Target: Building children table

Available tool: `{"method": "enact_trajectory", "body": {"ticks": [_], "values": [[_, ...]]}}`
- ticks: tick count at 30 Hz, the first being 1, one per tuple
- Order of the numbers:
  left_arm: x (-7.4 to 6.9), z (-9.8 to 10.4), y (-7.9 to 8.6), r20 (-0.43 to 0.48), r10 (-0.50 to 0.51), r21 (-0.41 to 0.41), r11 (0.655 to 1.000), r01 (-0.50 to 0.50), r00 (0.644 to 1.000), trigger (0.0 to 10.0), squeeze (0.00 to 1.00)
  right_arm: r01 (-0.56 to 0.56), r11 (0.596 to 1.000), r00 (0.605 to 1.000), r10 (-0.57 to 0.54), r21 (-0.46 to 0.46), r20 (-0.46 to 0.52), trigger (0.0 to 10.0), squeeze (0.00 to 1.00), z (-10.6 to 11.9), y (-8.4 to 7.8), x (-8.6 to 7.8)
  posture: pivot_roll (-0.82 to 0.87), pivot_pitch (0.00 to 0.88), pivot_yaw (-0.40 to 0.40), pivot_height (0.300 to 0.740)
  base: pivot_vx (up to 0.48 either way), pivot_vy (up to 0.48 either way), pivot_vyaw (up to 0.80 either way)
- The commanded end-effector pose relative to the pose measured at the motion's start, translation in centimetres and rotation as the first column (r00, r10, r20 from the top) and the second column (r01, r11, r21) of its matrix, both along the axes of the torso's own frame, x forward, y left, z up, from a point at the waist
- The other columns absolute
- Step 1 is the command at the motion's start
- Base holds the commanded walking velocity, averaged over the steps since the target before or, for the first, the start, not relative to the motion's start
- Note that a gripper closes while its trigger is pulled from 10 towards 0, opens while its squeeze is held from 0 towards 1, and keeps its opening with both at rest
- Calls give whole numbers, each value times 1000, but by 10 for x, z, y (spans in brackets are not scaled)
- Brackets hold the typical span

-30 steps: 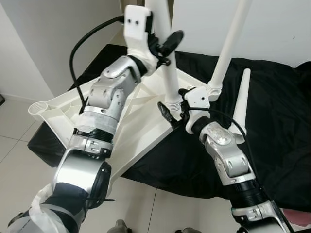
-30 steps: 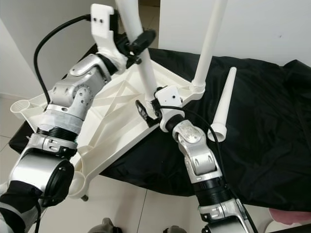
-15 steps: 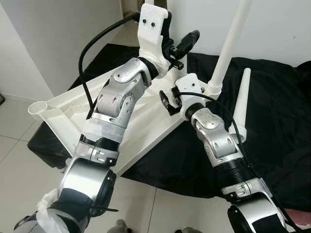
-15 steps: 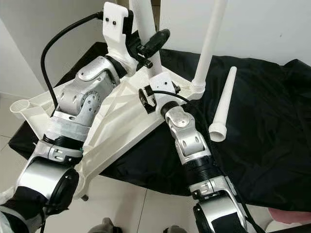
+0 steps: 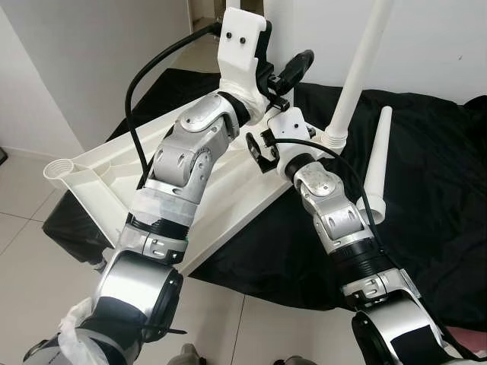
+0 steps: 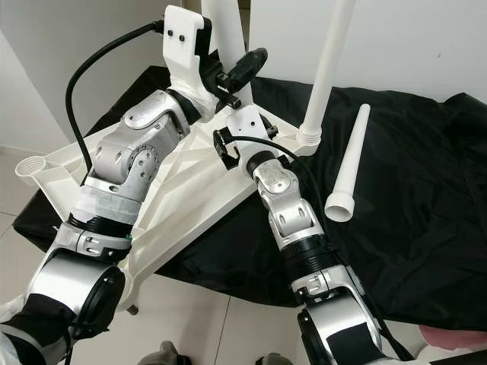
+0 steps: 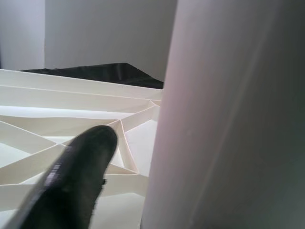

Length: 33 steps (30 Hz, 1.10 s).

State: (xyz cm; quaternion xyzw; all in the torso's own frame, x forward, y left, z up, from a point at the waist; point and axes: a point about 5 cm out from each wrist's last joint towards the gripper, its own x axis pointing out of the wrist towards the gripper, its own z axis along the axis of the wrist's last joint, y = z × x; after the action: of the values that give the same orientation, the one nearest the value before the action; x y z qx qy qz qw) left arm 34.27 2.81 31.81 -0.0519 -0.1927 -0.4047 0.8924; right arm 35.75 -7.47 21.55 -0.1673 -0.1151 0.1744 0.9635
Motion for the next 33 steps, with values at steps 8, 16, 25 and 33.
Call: {"method": "enact_trajectory", "body": {"ticks": [8,16,25,33], "values": [[-4,2,-2,17,-5,10,1000,5,1000,10000,0,-21,1000,1000,21,6,-1,0,0,-2,4,0,-5,0,14,740,0,0,0],[-6,5,-1,-1,-50,-23,998,49,999,10000,1000,44,997,998,-42,64,-38,10000,0,-8,-2,2,0,1,18,740,0,0,0],[-11,9,2,-10,-114,-96,989,112,993,10000,0,127,981,991,-120,143,-59,10000,0,-8,-11,6,1,9,30,740,0,0,0],[-6,7,27,-65,-135,-206,971,119,989,10000,0,247,933,969,-245,261,-41,10000,0,-6,-38,3,-2,15,34,740,0,0,0]]}}
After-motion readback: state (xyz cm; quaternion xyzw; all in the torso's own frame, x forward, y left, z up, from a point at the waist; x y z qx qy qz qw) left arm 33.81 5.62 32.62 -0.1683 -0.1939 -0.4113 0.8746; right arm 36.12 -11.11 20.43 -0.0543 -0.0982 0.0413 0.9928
